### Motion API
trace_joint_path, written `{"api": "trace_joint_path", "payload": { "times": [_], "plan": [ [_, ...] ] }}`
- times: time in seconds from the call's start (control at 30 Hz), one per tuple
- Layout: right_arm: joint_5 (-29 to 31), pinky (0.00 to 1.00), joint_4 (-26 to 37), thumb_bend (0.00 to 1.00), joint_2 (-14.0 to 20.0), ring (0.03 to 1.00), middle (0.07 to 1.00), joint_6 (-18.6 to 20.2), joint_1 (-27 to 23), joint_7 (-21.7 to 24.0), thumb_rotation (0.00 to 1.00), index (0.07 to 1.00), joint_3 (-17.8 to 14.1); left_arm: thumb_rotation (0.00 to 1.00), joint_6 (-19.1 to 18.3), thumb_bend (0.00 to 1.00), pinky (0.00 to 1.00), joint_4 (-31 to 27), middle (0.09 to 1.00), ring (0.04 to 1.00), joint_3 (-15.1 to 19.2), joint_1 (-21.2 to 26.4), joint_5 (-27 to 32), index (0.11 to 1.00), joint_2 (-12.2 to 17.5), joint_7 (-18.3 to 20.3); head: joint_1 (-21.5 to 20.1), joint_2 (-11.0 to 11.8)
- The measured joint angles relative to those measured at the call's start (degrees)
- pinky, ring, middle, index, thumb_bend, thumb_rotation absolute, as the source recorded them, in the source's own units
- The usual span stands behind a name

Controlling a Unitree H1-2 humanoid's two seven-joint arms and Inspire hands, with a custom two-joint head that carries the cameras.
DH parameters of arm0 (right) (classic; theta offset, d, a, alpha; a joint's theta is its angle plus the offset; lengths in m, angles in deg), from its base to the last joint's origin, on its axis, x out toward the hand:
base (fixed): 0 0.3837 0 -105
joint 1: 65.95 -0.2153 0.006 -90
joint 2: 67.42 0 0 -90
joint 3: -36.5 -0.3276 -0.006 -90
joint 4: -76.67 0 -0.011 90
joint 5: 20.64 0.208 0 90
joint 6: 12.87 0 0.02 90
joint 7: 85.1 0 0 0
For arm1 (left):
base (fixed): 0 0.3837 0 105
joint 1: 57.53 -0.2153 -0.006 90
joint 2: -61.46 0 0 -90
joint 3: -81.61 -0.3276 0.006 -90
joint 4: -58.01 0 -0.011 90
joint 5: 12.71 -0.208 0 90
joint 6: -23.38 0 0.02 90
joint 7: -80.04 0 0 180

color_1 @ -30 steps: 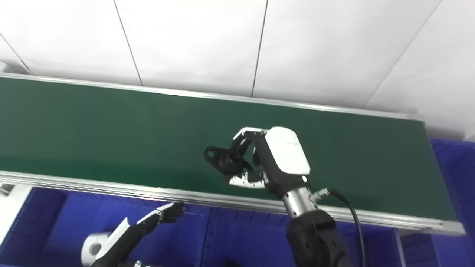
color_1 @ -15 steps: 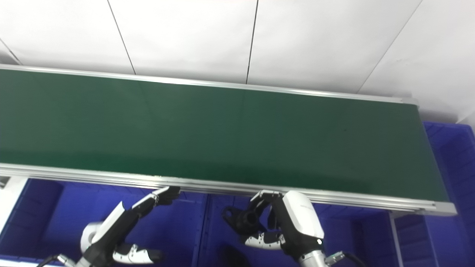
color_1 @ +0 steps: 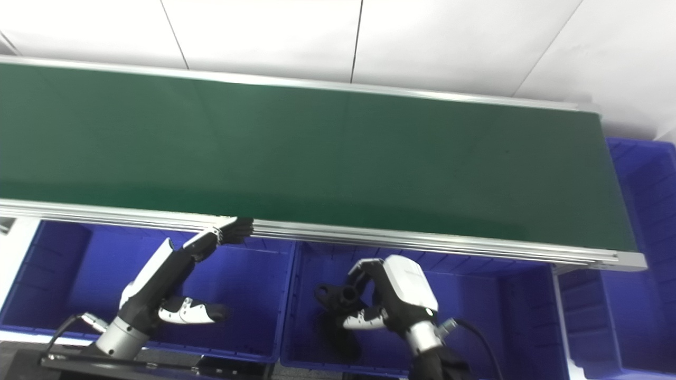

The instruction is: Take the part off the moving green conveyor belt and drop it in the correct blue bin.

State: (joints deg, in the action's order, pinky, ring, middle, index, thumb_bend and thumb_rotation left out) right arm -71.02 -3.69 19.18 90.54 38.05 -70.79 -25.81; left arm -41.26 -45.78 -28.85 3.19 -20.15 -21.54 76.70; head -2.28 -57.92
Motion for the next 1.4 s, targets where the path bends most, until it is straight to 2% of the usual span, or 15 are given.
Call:
{"api": "trace_joint_path", "payload": {
  "times": [0.03, 0.1, 0.13, 0.23, 0.3, 0.4, 0.5, 0.7, 0.73, 0.9, 0.97, 1.1, 1.17, 1.23, 1.4],
  "plan": [
    [-0.5, 0.50, 0.0, 0.47, 0.0, 0.606, 0.684, 0.8, -0.3, 1.0, 0.29, 0.642, 0.2, 0.67, 0.0, 0.71, 0.80, 0.0, 0.862, 0.846, 0.1, 0.0, 0.2, 0.861, -0.2, 0.4, 0.0, 0.0],
    [-2.5, 0.78, 0.2, 0.47, 0.2, 0.815, 0.836, 3.8, -1.4, 5.5, 0.72, 0.811, 1.5, 0.67, 0.0, 0.71, 0.80, -0.2, 0.859, 0.841, 0.4, -0.2, 0.6, 0.857, -0.8, 1.6, -0.1, -0.4],
    [-3.7, 0.87, 0.2, 0.51, 0.8, 0.876, 0.880, 4.9, -2.1, 8.8, 0.86, 0.861, 2.7, 0.66, 0.0, 0.71, 0.80, -0.4, 0.858, 0.841, 0.6, -0.3, 0.7, 0.854, -1.1, 2.0, -0.3, -0.4],
    [-6.7, 0.99, 0.4, 0.60, 2.2, 0.958, 0.949, 7.4, -4.1, 16.4, 0.99, 0.939, 5.4, 0.64, 0.0, 0.69, 0.80, -0.7, 0.854, 0.839, 1.2, -0.4, 0.7, 0.853, -1.9, 2.8, -0.5, -0.2],
    [-7.9, 1.00, 0.5, 0.61, 2.4, 0.984, 0.973, 8.1, -4.8, 18.2, 1.00, 0.956, 5.7, 0.64, 0.0, 0.69, 0.80, -0.7, 0.855, 0.842, 1.6, -0.5, 0.7, 0.854, -2.5, 3.2, -0.5, -0.2],
    [-8.5, 1.00, 2.0, 0.63, 2.3, 0.976, 0.971, 8.4, -4.2, 17.4, 1.00, 0.959, 5.1, 0.65, 0.0, 0.70, 0.81, -0.7, 0.856, 0.843, 1.9, -0.7, 0.6, 0.857, -3.2, 3.7, 0.0, 0.0],
    [-5.8, 0.95, 4.3, 0.64, 1.1, 0.924, 0.931, 7.4, -0.8, 10.2, 0.96, 0.931, 2.2, 0.66, 0.0, 0.71, 0.80, -0.7, 0.855, 0.838, 2.3, -1.1, 0.6, 0.855, -3.2, 4.1, 0.3, 0.2],
    [3.3, 0.88, 7.7, 0.67, -1.1, 0.899, 0.925, 1.0, 6.2, -2.6, 0.84, 0.940, -1.9, 0.67, 0.0, 0.72, 0.79, -0.7, 0.859, 0.838, 3.0, -1.5, 0.7, 0.859, -3.2, 4.7, 0.1, 0.7],
    [5.4, 0.83, 9.0, 0.69, -1.9, 0.898, 0.932, -0.5, 8.2, -4.7, 0.84, 0.948, -2.5, 0.67, 0.0, 0.72, 0.79, -0.7, 0.859, 0.838, 3.1, -1.6, 0.6, 0.858, -3.2, 4.8, -0.2, 1.3],
    [15.5, 0.78, 13.7, 0.75, -5.4, 0.888, 0.935, -9.1, 15.1, -11.6, 0.83, 0.962, -2.1, 0.69, 0.0, 0.73, 0.78, -0.7, 0.854, 0.829, 3.5, -1.9, 0.5, 0.855, -3.2, 5.3, -0.4, 2.5],
    [17.4, 0.78, 13.3, 0.77, -5.9, 0.880, 0.927, -11.4, 16.0, -12.3, 0.83, 0.959, -1.3, 0.69, 0.0, 0.73, 0.78, -0.6, 0.850, 0.826, 3.5, -1.9, 0.4, 0.854, -3.2, 5.4, -0.3, 3.4],
    [19.8, 0.80, 8.5, 0.77, -5.3, 0.882, 0.919, -16.7, 15.7, -13.2, 0.71, 0.958, -0.6, 0.67, 0.0, 0.74, 0.75, 0.7, 0.843, 0.811, 3.3, -1.9, 0.6, 0.851, -3.2, 5.4, 0.8, 6.7],
    [20.4, 0.80, 5.7, 0.78, -5.0, 0.877, 0.915, -18.7, 15.6, -13.6, 0.69, 0.955, -0.5, 0.66, 0.0, 0.74, 0.76, 1.2, 0.842, 0.811, 2.9, -1.9, 0.5, 0.851, -3.2, 5.3, 1.6, 8.1],
    [21.0, 0.78, 3.2, 0.79, -4.8, 0.869, 0.911, -21.0, 15.4, -14.1, 0.67, 0.950, -0.5, 0.66, 0.0, 0.74, 0.76, 1.8, 0.842, 0.812, 2.4, -1.8, 0.4, 0.852, -3.2, 5.1, 1.6, 8.1],
    [22.4, 0.78, -1.8, 0.81, -4.8, 0.857, 0.901, -25.9, 14.1, -15.7, 0.63, 0.942, -1.0, 0.67, 0.0, 0.75, 0.75, 3.8, 0.839, 0.807, 1.2, -1.4, -1.1, 0.853, -3.0, 3.2, 3.1, 12.0]
  ]
}}
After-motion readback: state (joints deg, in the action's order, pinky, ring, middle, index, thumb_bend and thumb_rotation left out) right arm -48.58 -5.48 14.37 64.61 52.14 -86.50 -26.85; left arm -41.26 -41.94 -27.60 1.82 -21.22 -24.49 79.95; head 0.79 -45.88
